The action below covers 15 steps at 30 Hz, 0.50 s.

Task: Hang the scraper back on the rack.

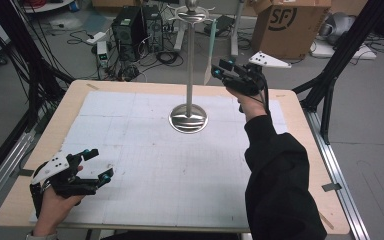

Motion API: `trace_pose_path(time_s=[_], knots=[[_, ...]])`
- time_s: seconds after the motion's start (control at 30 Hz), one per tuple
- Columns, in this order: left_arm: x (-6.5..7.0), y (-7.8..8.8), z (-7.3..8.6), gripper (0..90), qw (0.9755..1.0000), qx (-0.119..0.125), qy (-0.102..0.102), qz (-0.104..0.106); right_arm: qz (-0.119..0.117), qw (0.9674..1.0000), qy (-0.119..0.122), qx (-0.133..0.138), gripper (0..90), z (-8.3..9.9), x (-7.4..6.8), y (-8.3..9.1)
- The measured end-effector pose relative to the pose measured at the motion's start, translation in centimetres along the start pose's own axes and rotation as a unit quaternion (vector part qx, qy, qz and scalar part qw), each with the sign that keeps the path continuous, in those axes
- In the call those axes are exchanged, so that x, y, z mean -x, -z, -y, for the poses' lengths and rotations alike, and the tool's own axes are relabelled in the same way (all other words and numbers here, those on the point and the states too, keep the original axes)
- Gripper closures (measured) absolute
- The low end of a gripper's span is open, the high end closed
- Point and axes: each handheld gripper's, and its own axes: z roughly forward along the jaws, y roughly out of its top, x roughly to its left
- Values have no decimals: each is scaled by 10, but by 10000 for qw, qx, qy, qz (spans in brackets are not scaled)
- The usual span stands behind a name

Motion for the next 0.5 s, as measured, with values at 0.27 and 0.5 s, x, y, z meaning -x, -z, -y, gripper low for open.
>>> trace_pose_path(time_s=[0.27,0.5], knots=[[0,0,-1,85,9999,109,51,12,-248,9986,310,-350,298,26,-17,24],[-1,-3,-1,81,9999,128,81,-35,-347,9972,459,-471,211,57,-34,47]])
